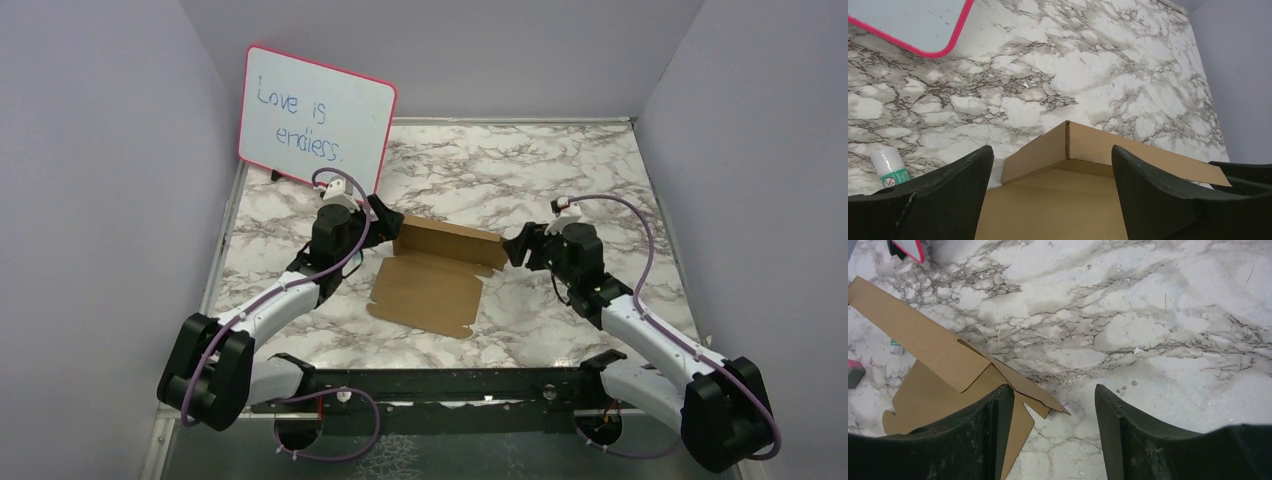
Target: Fold the paper box
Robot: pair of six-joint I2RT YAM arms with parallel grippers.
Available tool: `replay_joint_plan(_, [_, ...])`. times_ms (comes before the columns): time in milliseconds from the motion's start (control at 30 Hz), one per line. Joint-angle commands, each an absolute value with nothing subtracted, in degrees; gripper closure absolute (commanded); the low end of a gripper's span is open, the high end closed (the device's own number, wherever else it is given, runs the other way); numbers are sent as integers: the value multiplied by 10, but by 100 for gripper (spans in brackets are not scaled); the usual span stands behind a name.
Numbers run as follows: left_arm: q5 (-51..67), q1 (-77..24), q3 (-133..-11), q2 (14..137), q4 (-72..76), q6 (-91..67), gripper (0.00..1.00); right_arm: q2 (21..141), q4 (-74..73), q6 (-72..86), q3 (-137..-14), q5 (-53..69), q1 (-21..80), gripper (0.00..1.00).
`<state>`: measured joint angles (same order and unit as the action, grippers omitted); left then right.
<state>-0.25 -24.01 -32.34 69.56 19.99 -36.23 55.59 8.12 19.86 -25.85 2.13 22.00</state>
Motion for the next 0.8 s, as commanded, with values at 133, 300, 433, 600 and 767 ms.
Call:
replay_joint_plan(133, [26,-239,-344,700,195,-352,14,551,146,216,-236,69,216,38])
replay_joint_plan(300, [26,-238,-344,706,195,-349,15,503,110,225,-247,33,216,36])
replay_joint_plan(433, [37,-239,-347,719,196,-349,17,510,111,244,-264,56,216,35])
replay_joint_plan(600, [40,-243,-348,720,195,-344,21,554,133,264,-281,86,216,36])
replay_joint_plan(767, [40,-245,-347,720,195,-339,25,581,151,272,-288,100,216,36])
